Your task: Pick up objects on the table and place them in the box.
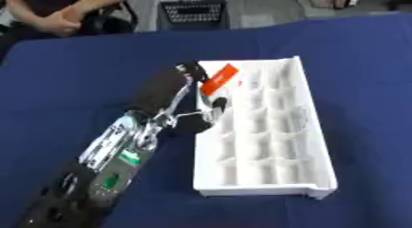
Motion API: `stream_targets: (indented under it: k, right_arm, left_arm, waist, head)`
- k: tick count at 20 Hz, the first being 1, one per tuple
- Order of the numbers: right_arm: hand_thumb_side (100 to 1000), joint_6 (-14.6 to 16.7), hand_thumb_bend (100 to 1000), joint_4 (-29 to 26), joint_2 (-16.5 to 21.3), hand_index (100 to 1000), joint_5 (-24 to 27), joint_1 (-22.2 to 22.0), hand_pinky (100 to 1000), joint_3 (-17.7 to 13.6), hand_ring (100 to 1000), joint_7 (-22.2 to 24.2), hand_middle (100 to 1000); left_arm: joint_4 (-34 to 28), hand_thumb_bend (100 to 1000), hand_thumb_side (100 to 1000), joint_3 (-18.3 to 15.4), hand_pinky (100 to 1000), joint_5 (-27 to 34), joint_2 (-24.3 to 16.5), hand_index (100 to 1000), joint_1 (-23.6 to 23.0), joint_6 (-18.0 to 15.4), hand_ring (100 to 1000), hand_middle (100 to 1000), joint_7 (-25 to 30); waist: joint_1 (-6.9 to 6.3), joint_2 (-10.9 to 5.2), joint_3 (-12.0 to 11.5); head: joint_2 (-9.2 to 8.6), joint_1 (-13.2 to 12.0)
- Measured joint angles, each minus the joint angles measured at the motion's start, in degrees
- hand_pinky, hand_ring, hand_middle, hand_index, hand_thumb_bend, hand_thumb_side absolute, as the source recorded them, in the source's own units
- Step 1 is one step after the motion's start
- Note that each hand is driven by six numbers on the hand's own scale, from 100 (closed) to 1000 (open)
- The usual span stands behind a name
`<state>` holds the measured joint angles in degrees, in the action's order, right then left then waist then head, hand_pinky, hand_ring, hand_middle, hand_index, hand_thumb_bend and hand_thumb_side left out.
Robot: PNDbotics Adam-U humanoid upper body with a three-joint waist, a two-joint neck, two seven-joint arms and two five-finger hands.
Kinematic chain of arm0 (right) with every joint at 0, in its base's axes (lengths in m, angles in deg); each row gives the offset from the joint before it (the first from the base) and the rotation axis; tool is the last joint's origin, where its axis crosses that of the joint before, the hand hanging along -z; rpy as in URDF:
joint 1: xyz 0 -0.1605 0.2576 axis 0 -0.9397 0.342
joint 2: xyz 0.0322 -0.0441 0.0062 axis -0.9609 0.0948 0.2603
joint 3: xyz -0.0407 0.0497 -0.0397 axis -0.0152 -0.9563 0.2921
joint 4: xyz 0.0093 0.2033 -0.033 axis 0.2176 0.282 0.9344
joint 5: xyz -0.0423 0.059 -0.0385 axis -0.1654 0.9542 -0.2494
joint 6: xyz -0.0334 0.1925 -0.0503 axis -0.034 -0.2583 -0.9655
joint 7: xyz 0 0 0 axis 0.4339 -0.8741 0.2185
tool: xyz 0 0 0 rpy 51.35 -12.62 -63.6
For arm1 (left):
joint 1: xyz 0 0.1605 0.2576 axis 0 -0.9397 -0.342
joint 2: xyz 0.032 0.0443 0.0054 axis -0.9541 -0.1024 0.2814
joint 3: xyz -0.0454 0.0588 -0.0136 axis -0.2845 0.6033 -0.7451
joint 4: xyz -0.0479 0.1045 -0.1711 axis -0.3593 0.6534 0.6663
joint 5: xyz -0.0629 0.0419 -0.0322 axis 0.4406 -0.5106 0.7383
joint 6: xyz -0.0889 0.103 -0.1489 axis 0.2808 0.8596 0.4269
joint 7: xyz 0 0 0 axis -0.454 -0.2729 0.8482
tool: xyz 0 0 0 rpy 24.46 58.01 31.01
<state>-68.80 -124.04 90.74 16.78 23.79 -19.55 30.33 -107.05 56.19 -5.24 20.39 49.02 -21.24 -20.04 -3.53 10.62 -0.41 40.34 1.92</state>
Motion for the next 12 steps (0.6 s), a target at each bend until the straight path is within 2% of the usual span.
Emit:
stream_targets:
  k: [3,4,5,6,7,8,12]
  right_arm:
    - [996,0.0,100,0.0,0.0,819,0.0,0.0,618,0.0,666,0.0,704]
    - [996,0.0,100,0.0,0.0,819,0.0,0.0,618,0.0,666,0.0,704]
    - [996,0.0,100,0.0,0.0,819,0.0,0.0,618,0.0,666,0.0,705]
    - [996,0.0,100,0.0,0.0,819,0.0,0.0,618,0.0,666,0.0,705]
    - [997,0.0,100,0.0,0.0,819,0.0,0.0,618,0.0,666,0.0,704]
    - [997,0.0,100,0.0,0.0,819,0.0,0.0,618,0.0,666,0.1,705]
    - [997,-0.1,100,0.0,0.0,819,0.0,0.0,618,0.0,666,0.2,705]
  left_arm:
    - [0.2,100,485,0.9,868,0.0,0.0,465,0.0,-0.6,780,741,0.9]
    - [0.3,100,486,1.2,874,0.0,0.0,552,0.0,-0.8,791,762,1.1]
    - [0.3,446,498,1.4,884,0.0,0.0,672,0.0,-1.1,807,798,1.6]
    - [0.3,841,585,1.7,890,-0.2,0.0,796,0.0,-1.6,821,832,2.4]
    - [0.3,974,716,1.9,895,-0.5,0.0,855,0.0,-2.2,828,845,3.3]
    - [0.3,1000,777,1.9,897,-0.9,0.0,869,0.0,-2.9,830,844,4.2]
    - [-0.7,1000,827,1.9,903,-2.7,0.0,879,0.0,-4.9,832,844,6.9]
  waist:
    - [0.00,0.00,0.1]
    - [0.00,0.00,0.1]
    - [0.00,0.00,0.1]
    - [0.00,0.00,0.1]
    - [0.00,0.00,0.1]
    - [-0.01,0.00,0.1]
    - [-0.01,0.00,0.1]
  head:
    - [0.00,0.0]
    - [0.00,0.0]
    - [0.00,0.0]
    - [0.00,0.0]
    - [0.00,0.0]
    - [0.00,0.0]
    - [0.00,0.0]
